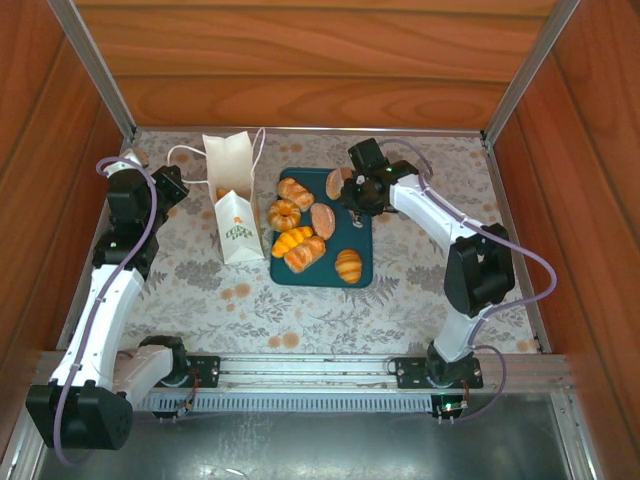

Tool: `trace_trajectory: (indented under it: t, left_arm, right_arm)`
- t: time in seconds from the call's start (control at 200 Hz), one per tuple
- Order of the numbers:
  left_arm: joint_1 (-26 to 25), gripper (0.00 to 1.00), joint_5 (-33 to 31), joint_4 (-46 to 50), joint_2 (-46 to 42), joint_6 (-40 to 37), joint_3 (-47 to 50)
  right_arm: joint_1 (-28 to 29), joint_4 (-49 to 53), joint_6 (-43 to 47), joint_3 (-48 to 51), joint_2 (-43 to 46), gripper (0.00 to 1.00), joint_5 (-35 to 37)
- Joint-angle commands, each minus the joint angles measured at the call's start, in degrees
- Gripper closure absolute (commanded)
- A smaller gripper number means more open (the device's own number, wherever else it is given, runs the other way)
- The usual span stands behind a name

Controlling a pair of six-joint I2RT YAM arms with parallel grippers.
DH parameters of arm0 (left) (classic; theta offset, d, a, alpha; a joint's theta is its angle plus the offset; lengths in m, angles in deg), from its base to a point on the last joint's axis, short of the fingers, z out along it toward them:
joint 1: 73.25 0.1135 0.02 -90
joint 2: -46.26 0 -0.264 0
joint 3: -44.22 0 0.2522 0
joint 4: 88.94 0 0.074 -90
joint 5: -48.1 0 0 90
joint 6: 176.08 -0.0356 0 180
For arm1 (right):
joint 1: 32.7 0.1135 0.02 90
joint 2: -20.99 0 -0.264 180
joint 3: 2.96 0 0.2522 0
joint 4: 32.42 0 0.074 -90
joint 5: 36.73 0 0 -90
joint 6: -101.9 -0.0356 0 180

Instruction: Place the fake bread into the paper bag

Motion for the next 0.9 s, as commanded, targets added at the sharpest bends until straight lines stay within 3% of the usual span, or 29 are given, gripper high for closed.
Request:
trace_trajectory:
  t: [0.0, 0.225, 0.55, 0.895]
  left_arm:
    - [0.64, 1.0, 0.71, -0.69, -0.36, 0.27, -0.15]
    - [0.61, 1.0, 1.0, -1.42, 0.06, 0.61, -0.17]
    - [0.62, 1.0, 1.32, -1.62, 0.19, 0.89, -0.12]
    - [0.68, 1.0, 1.13, -1.62, 0.21, 0.89, -0.32]
  right_arm:
    - [-0.54, 0.59, -1.21, -1.71, -0.41, 0.53, 1.02]
    - [-0.54, 1.63, -1.75, -3.11, -0.74, 0.53, 0.41]
    - [-0.54, 0.59, -2.97, -0.99, 5.85, 0.53, -0.22]
    - [-0.54, 0.92, -2.65, -5.44, 1.33, 0.53, -1.38]
